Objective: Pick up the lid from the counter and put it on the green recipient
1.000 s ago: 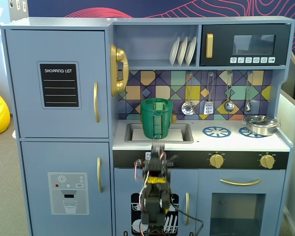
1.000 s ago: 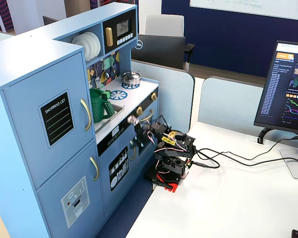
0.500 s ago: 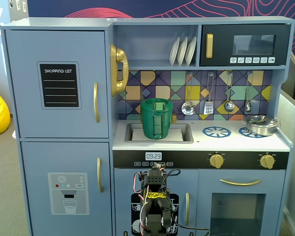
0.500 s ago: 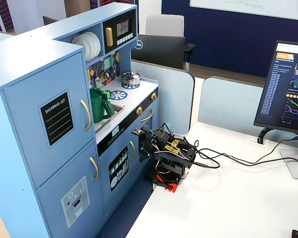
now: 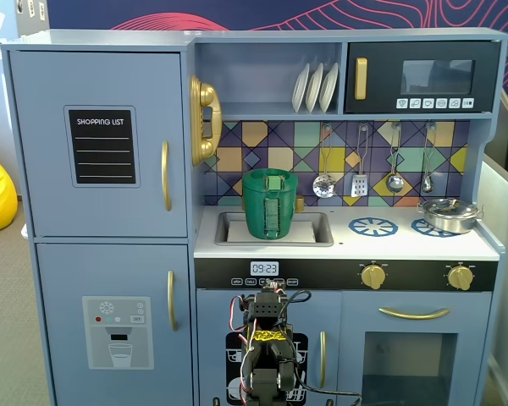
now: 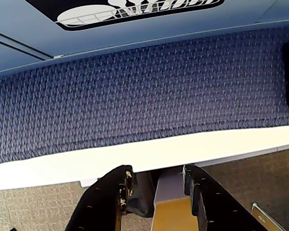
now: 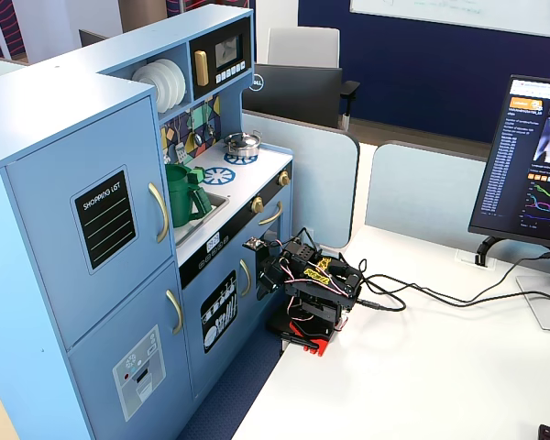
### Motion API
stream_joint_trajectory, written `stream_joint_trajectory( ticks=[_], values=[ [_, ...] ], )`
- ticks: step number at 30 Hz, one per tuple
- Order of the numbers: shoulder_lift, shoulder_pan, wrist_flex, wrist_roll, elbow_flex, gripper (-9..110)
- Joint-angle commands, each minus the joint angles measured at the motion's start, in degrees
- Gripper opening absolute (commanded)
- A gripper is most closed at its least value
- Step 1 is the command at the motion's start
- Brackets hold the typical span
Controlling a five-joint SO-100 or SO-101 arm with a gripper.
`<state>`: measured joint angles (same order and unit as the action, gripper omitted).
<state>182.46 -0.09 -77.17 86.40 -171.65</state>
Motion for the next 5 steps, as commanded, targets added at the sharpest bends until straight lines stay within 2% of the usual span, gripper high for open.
stream_joint_trajectory(
  ticks=[1,5],
  values=[
    [-0.4,0.4,-10.6,0.1,0.0,4],
    [-0.4,0.4,-10.6,0.1,0.0,4]
  ],
)
